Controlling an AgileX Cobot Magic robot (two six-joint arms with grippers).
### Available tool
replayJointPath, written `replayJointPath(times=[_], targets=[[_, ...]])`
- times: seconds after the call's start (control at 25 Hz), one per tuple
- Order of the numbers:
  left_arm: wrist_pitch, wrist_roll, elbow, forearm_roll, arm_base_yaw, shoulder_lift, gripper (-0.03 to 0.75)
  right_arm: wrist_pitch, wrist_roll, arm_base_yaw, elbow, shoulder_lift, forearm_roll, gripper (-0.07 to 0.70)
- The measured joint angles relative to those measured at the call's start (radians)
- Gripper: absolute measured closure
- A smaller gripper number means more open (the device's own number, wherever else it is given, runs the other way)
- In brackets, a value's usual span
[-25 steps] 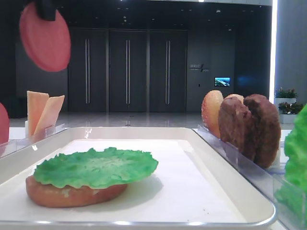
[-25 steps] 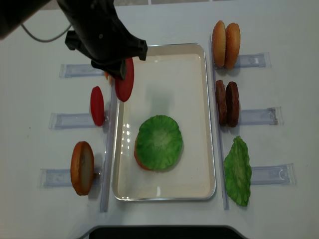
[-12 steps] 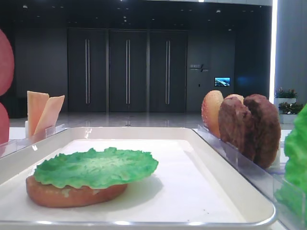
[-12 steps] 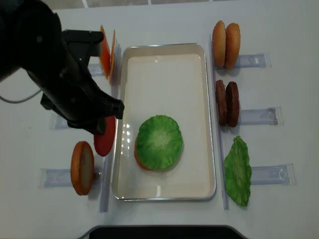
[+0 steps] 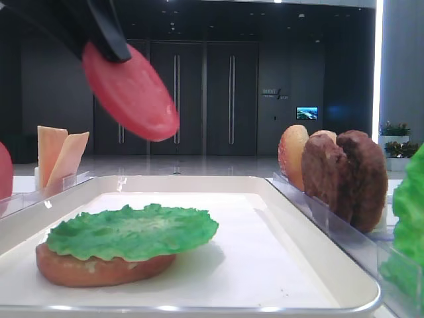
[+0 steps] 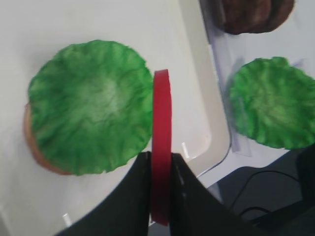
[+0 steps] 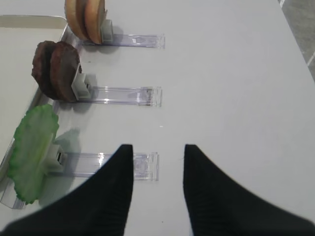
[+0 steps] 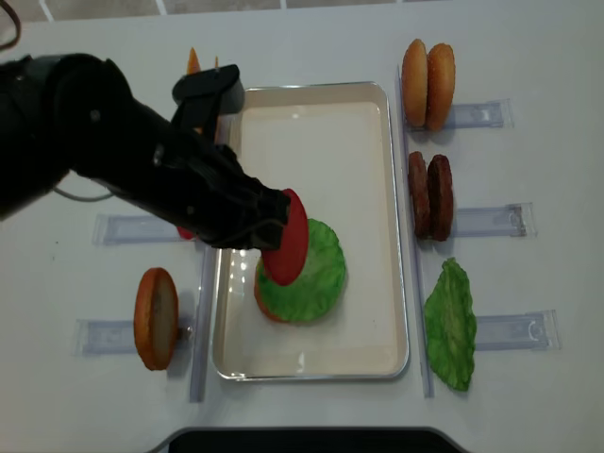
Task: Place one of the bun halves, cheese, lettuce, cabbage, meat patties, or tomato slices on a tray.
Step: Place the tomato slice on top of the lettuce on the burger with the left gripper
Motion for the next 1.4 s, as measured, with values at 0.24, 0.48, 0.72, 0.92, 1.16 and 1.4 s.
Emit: replayJointPath(times=[0.24, 0.48, 0.72, 0.92, 1.16, 1.4], targets=[[-0.033, 0.593, 0.119, -0.648, 0.128, 0.001, 0.658, 0.000, 0.000, 0.000, 0.000, 0.000, 0.000, 0.388], [0.029, 0.873, 0.257, -0.909, 0.224, 0.001, 0.658, 0.000, 0.000, 0.000, 0.000, 0.000, 0.000, 0.388], [0.041, 0.987, 0.327, -0.982, 0.224, 0.003, 0.658, 0.000, 0.000, 0.000, 0.000, 0.000, 0.000, 0.388], [0.095, 1.095, 0.371, -1.077, 0.268, 0.067, 0.658, 0.000, 0.000, 0.000, 0.000, 0.000, 0.000, 0.388], [0.201, 1.188, 0.372, -1.158, 0.330, 0.183, 0.658, 0.000, 0.000, 0.000, 0.000, 0.000, 0.000, 0.388], [0.186, 1.200, 0.375, -1.128, 0.336, 0.201, 0.658, 0.000, 0.000, 0.000, 0.000, 0.000, 0.000, 0.388]])
